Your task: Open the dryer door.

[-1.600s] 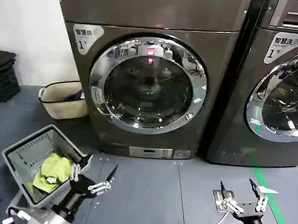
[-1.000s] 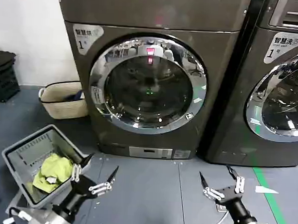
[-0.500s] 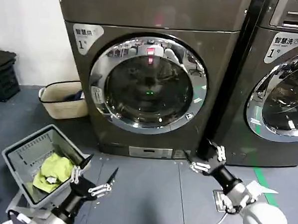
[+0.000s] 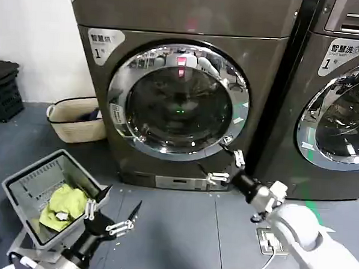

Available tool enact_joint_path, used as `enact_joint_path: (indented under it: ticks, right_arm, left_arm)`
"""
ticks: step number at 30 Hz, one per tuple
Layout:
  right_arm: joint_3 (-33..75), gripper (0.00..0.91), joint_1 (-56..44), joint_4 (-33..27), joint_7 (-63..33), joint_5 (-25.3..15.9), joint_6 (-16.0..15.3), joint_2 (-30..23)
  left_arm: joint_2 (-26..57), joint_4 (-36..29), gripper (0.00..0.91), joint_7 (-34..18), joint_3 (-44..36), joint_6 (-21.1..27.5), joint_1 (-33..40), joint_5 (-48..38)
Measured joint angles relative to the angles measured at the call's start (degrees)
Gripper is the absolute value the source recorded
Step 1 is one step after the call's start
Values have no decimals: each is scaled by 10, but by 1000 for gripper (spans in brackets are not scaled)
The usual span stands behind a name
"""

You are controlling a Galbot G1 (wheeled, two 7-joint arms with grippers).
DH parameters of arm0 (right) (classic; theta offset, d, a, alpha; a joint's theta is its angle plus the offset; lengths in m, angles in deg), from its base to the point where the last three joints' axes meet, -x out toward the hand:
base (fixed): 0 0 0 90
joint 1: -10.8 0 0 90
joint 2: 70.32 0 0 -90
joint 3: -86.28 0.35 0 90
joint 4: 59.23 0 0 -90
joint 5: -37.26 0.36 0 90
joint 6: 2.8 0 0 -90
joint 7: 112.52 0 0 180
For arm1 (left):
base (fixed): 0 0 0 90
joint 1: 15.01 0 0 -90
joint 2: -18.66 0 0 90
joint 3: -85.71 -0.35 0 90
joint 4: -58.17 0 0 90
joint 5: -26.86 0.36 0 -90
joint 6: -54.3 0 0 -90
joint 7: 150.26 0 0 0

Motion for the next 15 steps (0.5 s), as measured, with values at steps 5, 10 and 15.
enact_joint_path:
  ticks: [5,10,15]
  right_arm:
    - [-49,907,63,-34,-4,6,-1,-15]
    - [-88,907,111,-68,-10,9,-2,-35]
    - [-115,907,145,-99,-12,9,-2,-59]
  left_arm:
    - [-2,0,907,0,1,0,1,0]
    - [-3,2,907,0,1,0,1,0]
    - [-3,2,907,0,3,0,1,0]
